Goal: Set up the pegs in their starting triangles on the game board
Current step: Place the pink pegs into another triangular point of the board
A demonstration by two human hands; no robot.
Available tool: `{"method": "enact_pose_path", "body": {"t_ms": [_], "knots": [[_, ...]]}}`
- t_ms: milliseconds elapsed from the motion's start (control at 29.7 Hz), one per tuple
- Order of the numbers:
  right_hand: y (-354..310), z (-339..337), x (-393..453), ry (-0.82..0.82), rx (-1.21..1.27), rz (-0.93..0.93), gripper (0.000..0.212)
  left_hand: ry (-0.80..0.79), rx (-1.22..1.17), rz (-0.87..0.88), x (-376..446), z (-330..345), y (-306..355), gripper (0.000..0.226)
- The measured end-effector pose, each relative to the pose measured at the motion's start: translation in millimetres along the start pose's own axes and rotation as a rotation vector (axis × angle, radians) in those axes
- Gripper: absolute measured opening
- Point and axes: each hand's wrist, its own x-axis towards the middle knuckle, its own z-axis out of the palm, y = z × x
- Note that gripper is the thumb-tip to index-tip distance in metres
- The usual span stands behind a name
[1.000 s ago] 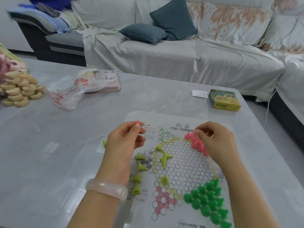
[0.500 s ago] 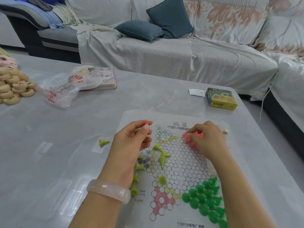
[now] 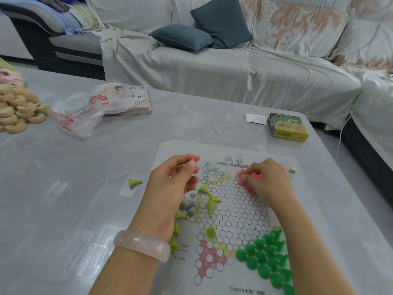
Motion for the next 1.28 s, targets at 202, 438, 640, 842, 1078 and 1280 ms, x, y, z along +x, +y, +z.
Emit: {"method": "enact_pose_path", "body": {"t_ms": [202, 438, 640, 842, 1078, 1280], "knots": [[2.8, 2.5, 0.6, 0.007, -0.032, -0.005, 0.009, 0.002, 0.003, -0.009, 0.0, 0.7, 0.0, 0.017], [0.9, 2.5, -0.5, 0.018, -0.05, -0.016, 0.008, -0.008, 0.002, -0.016, -0.7, 0.7, 0.1, 0.017], [0.9, 0.5, -1.2, 0.0, -0.04, -0.028, 0.009, -0.01, 0.007, -0.021, -0.3, 0.3, 0.0, 0.017], [-0.2, -3.4, -1.2, 0.0, 0.003, -0.028, 0.01, -0.022, 0.03, -0.014, -0.2, -0.3, -2.0, 0.016], [-37.3, -21.2, -17.9, -0.099, 0.39, -0.23, 0.008, -0.024, 0.263, 0.087, -0.9, 5.7, -6.9, 0.005], [-51.8, -18.2, -24.8, -0.222, 0.565, -0.325, 0.009, -0.064, 0.432, 0.135, -2.7, 8.2, -10.9, 0.008]]}}
